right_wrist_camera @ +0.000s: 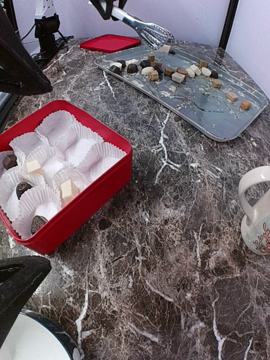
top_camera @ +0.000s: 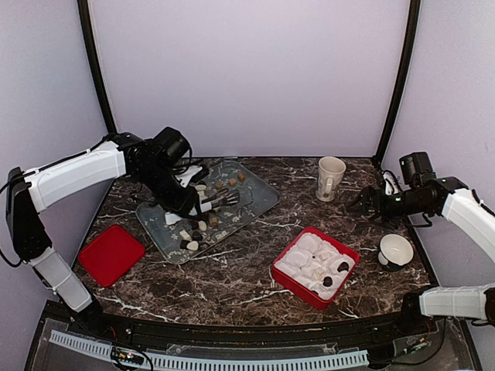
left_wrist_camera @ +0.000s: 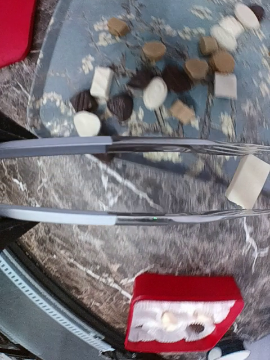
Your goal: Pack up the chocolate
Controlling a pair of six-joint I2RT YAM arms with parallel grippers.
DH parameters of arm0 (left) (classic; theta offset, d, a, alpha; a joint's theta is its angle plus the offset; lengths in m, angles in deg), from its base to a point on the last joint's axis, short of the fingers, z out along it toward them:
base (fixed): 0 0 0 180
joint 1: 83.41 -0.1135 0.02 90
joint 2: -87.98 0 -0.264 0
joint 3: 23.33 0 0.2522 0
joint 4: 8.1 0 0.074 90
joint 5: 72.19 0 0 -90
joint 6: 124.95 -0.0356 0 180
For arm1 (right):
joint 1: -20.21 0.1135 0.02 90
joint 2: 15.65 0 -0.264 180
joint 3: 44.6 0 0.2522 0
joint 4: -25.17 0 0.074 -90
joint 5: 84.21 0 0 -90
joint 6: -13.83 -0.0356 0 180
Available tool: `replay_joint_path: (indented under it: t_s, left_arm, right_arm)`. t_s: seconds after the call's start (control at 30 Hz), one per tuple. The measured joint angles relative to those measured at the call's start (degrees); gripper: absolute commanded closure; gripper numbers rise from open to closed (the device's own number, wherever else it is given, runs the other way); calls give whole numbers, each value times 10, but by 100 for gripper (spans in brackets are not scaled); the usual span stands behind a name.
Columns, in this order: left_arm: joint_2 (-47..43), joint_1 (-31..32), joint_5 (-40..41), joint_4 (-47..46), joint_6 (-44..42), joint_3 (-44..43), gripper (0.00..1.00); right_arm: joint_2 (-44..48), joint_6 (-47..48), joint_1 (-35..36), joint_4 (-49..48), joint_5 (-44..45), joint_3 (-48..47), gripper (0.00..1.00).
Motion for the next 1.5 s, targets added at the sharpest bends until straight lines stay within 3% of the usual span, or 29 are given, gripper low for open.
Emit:
replay_joint_path:
  t_s: [0.33,0.57,1.0,1.5]
  left_arm:
    - [-9,162,-108,-17,-7,-9,77]
    - [37,241,-163,-37,24,-21,77]
    - [85,272,-180,-62,106,-35,74]
    - [143,291,-141,-44,123,-75,70]
  right_arm:
    - [1,2,0,0,-2,0,0]
    - [10,1,0,0,-8,1,0]
    - [49,-3,0,0,-14,32,0]
    - [59,-3,0,5,-14,35,0]
